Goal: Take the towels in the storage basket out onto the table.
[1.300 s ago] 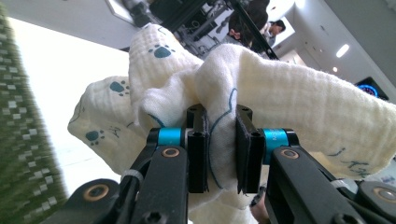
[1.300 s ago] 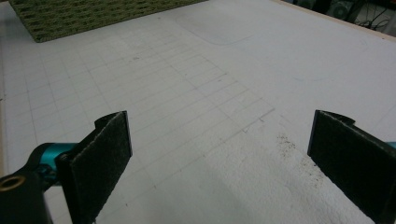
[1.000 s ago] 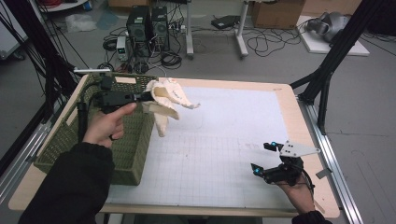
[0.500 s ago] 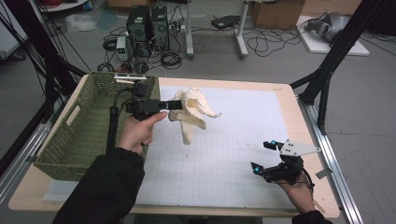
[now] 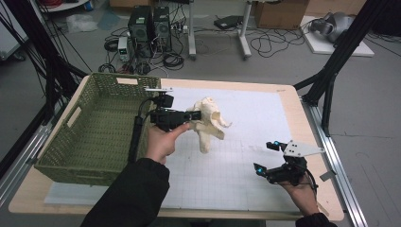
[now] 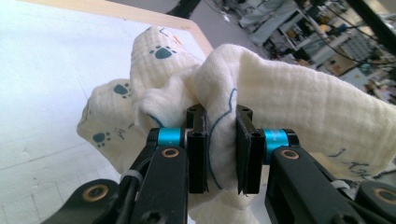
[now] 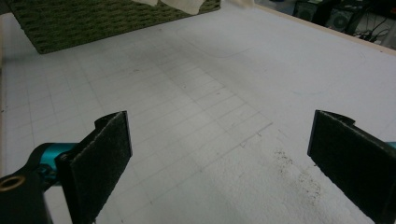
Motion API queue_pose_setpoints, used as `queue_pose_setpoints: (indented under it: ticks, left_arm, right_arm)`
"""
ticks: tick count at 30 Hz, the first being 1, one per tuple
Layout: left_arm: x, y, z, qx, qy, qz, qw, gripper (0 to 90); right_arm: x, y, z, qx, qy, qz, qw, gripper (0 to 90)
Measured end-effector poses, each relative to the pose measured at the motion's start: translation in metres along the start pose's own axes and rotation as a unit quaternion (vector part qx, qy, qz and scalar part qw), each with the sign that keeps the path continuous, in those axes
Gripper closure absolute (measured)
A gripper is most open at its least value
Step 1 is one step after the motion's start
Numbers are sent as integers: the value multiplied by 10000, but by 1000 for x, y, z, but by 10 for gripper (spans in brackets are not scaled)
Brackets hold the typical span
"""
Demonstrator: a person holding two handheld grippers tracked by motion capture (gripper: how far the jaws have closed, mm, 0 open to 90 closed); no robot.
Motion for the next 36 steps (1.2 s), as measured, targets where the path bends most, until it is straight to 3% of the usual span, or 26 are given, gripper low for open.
queue_pose_setpoints:
  ticks: [3, 10, 16, 24, 28, 32, 36]
  left_arm:
    - [1, 11, -9, -46, -5, 26, 10000, 773]
    - [-3, 38, -30, -257, 97, 319, 9991, 770]
    - [-12, 63, -49, -517, 117, 624, 9966, 766]
    - [-21, 87, -75, -867, 178, 789, 9929, 740]
    - [-19, 94, -85, -1052, 457, 935, 9890, 729]
    - [-21, 97, -94, -1171, 554, 969, 9868, 718]
    - [-22, 97, -97, -1158, 629, 904, 9872, 705]
  right_arm:
    - [1, 0, 1, 26, -16, 2, 10000, 54]
    - [1, 1, 2, 20, -1, 11, 10000, 54]
    - [2, 5, 3, -13, -36, 51, 10000, 90]
    - [5, 8, 9, -55, -86, 184, 9998, 339]
    - [13, 15, 15, -220, 102, 208, 9995, 492]
    - [19, 21, 19, -322, 198, 185, 9991, 541]
    - [27, 40, 24, -528, 307, 173, 9980, 567]
Point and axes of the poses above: each handheld gripper's, and its own axes: y roughly forward along the jaws, z roughly out of its top, x roughly to its right, the point moved 2 cm from there along y, roughly forward along the jaws, and after that the axes turned 3 degrees about -z, right-handed, at the moved point
